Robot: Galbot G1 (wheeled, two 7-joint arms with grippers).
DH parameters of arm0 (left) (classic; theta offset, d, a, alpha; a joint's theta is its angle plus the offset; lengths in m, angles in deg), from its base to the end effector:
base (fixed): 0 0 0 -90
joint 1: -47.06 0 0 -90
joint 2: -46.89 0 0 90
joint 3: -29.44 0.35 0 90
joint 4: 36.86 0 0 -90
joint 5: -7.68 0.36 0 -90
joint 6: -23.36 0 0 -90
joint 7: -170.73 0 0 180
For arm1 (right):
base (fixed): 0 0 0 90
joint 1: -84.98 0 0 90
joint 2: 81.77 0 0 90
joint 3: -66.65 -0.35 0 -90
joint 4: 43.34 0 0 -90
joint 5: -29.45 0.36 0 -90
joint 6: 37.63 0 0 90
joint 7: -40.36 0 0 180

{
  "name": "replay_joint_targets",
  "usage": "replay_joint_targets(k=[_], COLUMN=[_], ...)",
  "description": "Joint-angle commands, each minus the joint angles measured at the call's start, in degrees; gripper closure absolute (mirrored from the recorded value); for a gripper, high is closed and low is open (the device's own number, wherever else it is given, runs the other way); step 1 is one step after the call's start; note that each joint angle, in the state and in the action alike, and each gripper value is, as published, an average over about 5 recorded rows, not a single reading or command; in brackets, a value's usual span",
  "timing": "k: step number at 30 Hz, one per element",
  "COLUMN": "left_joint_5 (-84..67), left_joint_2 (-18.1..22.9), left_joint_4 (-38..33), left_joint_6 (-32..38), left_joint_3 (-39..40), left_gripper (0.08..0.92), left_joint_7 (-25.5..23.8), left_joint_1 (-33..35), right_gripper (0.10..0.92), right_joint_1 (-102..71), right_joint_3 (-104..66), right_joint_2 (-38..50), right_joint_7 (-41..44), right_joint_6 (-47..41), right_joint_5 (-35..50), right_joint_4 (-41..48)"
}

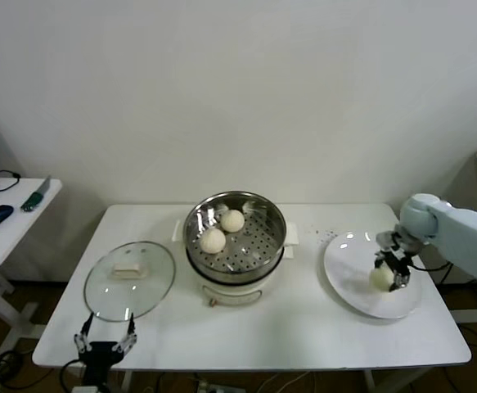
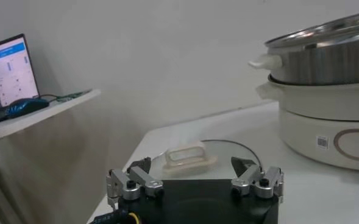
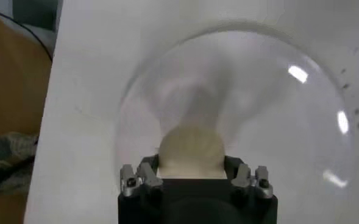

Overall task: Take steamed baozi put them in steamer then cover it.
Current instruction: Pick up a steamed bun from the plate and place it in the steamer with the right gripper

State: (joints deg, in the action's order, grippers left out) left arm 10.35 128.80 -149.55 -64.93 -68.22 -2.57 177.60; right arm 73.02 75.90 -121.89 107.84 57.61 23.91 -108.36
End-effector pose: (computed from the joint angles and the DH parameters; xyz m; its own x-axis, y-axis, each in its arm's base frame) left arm 0.1183 0.0735 -0.3681 -0.9567 -0.1736 0.2338 -0.1091 0.9580 0.2652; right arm 0.5466 -0.1764 -0.1694 -0.0605 0.0512 0.9969 -0.9209 -0.3882 -0.0359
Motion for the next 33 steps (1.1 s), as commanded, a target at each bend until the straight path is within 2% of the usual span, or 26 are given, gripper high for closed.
replay_joint_targets(k=[1, 12, 22, 33], left_joint_5=[0.1, 0.3, 0.3, -0.1], left_joint_2=[0.1, 0.9, 0.4, -0.8], left_joint_4=[-0.3, -0.6, -0.5, -1.3], left_joint_6=[0.1, -0.3, -0.5, -0.5], left_joint_3=[-0.1, 0.8, 1.5, 0.6], left_gripper=[0.177, 0.177, 0.177, 0.177], left_joint_7=[0.0, 0.0, 0.7, 0.6], left_joint_1=[0.3, 1.0, -0.2, 1.2], right_gripper=[0.332, 0.325, 0.321, 0.317], right_joint_1=[15.3, 28.4, 24.8, 15.3], right_joint_3=[7.0, 10.0, 8.2, 8.8], right_joint_2=[-7.9, -21.2, -33.8, -40.7], right_joint_7=[0.8, -0.6, -0.8, -0.6], right_joint_6=[17.2, 30.6, 30.4, 29.1], right_joint_5=[-7.0, -5.8, -2.3, -3.6], right_joint_4=[-3.2, -6.8, -6.5, -4.4])
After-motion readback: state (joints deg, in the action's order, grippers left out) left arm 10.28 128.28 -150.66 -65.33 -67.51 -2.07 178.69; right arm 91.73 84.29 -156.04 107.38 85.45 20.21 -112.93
